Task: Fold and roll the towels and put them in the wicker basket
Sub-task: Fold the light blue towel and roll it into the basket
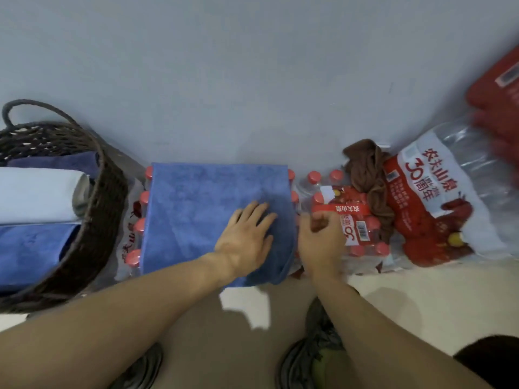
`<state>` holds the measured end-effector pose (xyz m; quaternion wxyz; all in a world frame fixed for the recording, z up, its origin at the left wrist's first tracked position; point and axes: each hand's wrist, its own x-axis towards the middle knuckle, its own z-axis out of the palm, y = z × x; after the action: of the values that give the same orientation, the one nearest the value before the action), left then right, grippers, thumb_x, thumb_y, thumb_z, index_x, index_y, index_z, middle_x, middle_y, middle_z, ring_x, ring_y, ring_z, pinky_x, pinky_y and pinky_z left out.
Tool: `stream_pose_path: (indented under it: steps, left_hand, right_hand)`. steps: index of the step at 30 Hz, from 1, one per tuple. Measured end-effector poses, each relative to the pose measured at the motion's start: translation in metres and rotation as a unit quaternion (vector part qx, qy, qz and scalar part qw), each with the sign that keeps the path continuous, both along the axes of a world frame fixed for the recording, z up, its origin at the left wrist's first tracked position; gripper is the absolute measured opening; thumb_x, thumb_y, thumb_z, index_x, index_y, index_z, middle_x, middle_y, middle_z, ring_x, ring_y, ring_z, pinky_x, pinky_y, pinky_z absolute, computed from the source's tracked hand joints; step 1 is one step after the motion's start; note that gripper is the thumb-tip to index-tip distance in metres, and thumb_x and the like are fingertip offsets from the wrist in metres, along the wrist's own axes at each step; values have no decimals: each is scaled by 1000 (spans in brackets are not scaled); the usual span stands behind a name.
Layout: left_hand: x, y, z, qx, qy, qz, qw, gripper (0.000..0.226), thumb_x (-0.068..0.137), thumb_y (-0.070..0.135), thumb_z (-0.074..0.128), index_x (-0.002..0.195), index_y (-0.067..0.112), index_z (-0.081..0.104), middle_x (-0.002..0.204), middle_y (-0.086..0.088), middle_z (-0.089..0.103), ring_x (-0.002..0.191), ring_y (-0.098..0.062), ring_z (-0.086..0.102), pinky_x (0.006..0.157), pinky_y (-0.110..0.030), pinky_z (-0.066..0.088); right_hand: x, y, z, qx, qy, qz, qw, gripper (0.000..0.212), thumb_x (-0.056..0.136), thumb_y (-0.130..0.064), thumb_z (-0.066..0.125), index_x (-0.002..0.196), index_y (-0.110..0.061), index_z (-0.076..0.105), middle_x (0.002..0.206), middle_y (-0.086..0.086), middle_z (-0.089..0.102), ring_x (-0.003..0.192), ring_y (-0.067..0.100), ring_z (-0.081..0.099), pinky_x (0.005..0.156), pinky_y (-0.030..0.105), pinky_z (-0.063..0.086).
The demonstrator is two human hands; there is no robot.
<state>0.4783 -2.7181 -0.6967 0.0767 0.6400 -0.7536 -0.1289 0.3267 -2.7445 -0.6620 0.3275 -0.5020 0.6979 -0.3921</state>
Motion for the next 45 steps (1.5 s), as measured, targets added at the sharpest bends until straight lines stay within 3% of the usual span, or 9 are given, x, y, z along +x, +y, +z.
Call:
stream_pose_path:
  steps: [3,7,11,15,21,29,36,39,45]
  left_hand:
    - [-4,6,-16,5,-41,4,999,56,103,40,22,156,24,15,164,-1,6,151,-21,-3,122,-40,-1]
    - [-6,6,-18,-15,-55,14,998,56,102,41,21,155,25,19,164,0,12,151,-20,1,122,-40,3]
    - [0,10,-18,-35,-2,0,999,54,101,39,31,152,21,31,161,-2,23,151,-22,11,122,-41,8]
    - [3,8,-17,-39,30,-6,999,54,99,38,33,150,20,36,159,-4,28,150,-23,15,122,-42,10]
    - [3,9,-18,-48,31,-6,998,53,100,37,33,150,19,34,159,-3,27,150,-22,14,122,-41,8]
    - [4,8,-17,-46,23,-9,999,57,99,42,24,150,19,33,159,-4,28,150,-22,14,122,-40,6]
    - [6,8,-17,-37,15,-23,999,56,99,47,17,153,31,25,160,-7,24,150,-26,12,122,-43,6]
    - [5,7,-17,-32,0,-30,999,56,99,52,16,153,35,22,161,-8,21,150,-28,9,122,-44,6]
    - [7,6,-16,-23,-9,-37,999,59,98,54,15,151,32,27,161,-9,19,150,-29,8,122,-45,5]
  right_hand:
    - [-15,60,-24,101,-37,7,994,20,83,-13,73,81,-16,52,76,1,62,67,4,55,61,12,40]
    - [-24,92,-39,275,-173,6,946,23,96,-4,50,76,-13,46,75,8,47,71,22,46,73,23,43]
    - [-18,89,-44,364,-362,-23,858,4,89,-7,69,87,-5,66,88,17,70,84,32,67,81,43,56]
    - [-18,79,-38,371,-537,-66,754,18,96,-16,57,104,-4,68,94,16,74,85,25,70,76,35,57]
    - [-23,66,-34,413,-578,-118,693,11,91,3,56,84,-2,62,64,11,65,67,16,52,65,27,43]
    - [-44,63,-27,436,-507,-31,743,16,91,1,56,81,-11,59,58,-1,45,45,6,33,38,17,28]
    - [-55,61,-30,356,-544,-147,746,9,91,0,59,85,-6,61,73,3,56,51,6,35,35,15,28]
    - [-57,64,-31,362,-491,-96,787,13,90,1,58,83,-9,58,69,0,49,45,4,33,34,14,24]
    - [-54,61,-23,387,-511,-5,768,20,89,6,54,82,-11,60,66,2,49,48,6,37,36,16,29]
